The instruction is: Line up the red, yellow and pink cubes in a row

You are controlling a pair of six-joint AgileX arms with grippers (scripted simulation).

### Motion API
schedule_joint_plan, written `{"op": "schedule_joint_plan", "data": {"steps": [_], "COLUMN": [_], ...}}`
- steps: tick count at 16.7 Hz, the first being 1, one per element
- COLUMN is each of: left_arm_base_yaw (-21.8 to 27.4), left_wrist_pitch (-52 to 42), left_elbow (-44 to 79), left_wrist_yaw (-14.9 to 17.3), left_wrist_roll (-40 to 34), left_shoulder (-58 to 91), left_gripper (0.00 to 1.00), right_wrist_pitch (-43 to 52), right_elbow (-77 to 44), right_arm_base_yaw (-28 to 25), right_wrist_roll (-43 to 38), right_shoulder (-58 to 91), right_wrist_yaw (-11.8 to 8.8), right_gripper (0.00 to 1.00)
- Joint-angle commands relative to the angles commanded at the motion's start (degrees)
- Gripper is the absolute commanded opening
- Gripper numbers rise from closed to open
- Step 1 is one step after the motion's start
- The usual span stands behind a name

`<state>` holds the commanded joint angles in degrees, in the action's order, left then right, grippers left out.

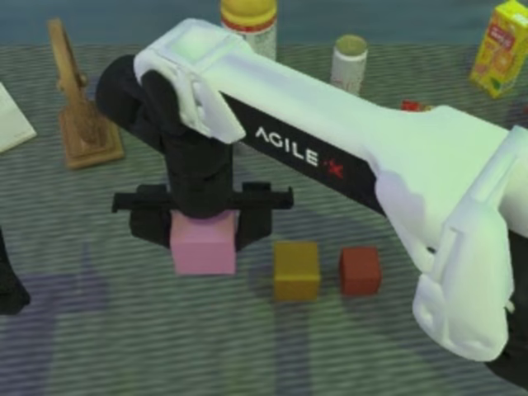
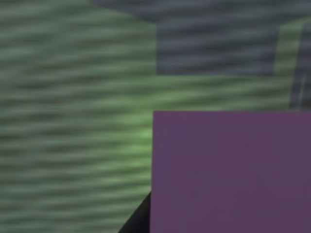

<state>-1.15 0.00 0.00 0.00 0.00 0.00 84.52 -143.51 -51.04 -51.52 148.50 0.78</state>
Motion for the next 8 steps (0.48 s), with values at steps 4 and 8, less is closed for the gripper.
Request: {"op": "schedule_joint_plan", "data": {"steps": [4,8], "left_arm_base_yaw": [0.0,0.0], "left_wrist_pitch": [0.0,0.0], "left_elbow": [0.0,0.0], "left_wrist_yaw": [0.0,0.0], "left_wrist_roll": [0.0,0.0], "left_shoulder": [0.0,0.0], "left_gripper": [1.0,1.0], "right_wrist_pitch": [-2.5,-11.7], "right_elbow": [2.5,11.6], "right_arm_base_yaw": [0.2,0.1], "right_wrist_roll": [0.0,-0.1], "right_shoulder": [-0.3,-0.1], "right_wrist_yaw": [-0.1,-0.1], "right_gripper": [0.0,0.0]}}
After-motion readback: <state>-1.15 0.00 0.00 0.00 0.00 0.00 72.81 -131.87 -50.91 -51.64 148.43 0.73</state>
